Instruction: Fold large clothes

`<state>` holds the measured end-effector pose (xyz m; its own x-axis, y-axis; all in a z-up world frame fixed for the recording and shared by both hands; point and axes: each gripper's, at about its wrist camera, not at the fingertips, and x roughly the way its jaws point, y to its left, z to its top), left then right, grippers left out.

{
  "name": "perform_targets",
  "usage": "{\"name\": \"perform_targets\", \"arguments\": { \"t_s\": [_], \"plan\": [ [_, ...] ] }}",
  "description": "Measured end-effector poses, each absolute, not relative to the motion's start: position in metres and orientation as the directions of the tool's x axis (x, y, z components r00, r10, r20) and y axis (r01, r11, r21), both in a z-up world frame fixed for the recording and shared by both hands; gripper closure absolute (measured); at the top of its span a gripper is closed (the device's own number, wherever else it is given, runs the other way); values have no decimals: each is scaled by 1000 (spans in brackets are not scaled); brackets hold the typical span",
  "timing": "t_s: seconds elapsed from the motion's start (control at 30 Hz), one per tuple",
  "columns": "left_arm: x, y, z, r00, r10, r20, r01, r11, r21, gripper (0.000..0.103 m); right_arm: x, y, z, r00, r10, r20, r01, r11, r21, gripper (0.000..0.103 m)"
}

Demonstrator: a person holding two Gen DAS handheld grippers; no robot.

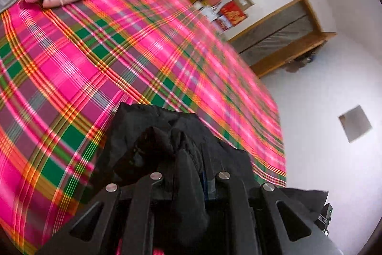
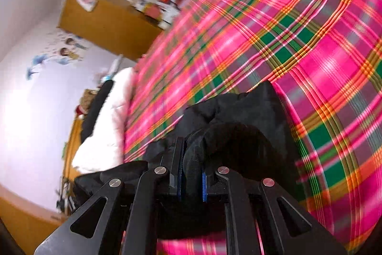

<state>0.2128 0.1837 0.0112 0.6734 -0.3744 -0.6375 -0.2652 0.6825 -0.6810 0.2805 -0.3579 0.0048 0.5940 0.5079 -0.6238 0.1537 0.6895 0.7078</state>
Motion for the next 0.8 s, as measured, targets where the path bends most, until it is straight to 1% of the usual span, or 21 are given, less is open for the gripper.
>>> {"name": "perform_targets", "arguments": {
  "t_s": [0.13,0.2,0.27,0.33,0.4,0.43,0.47,0.5,0.53,0.6,0.67,0.73,0.8],
  "plan": [
    [263,187,-31,608,-370,-702,-340,678,-651,86,332,-352,-29,537,496,-682,230,692,685,86],
    [278,187,-49,583,-380,-718,-360,671,-648,80,349,-354,-50,519,497,-696,276,673,687,83],
    [289,187,-63,566,-395,-724,-371,662,-651,77,358,-355,-65,509,512,-692,309,642,702,78],
    [295,189,-70,563,-422,-710,-366,643,-673,74,362,-360,-80,514,541,-666,338,586,736,73],
    [298,195,-71,571,-468,-674,-359,596,-718,63,361,-363,-81,532,562,-633,337,546,767,65],
    [298,198,-69,584,-486,-651,-353,569,-742,60,360,-368,-80,552,584,-596,321,510,798,56],
    [297,203,-65,601,-500,-624,-343,543,-766,52,358,-369,-77,564,594,-574,310,492,814,42],
    [296,206,-62,617,-508,-602,-333,524,-784,44,355,-373,-72,590,605,-535,288,460,840,37],
    [294,209,-57,633,-513,-580,-322,506,-800,40,352,-377,-68,613,605,-508,275,439,855,32],
    [290,214,-48,669,-505,-545,-305,483,-821,29,345,-380,-55,651,594,-472,244,425,872,31],
    [285,217,-36,705,-476,-526,-285,489,-824,24,338,-379,-40,674,548,-495,217,494,842,31],
    [278,221,-21,745,-414,-523,-266,534,-802,23,331,-370,-19,685,504,-526,159,602,783,31],
    [273,222,-7,763,-382,-522,-246,575,-780,23,325,-362,-7,681,481,-552,107,680,725,31]
  ]
}}
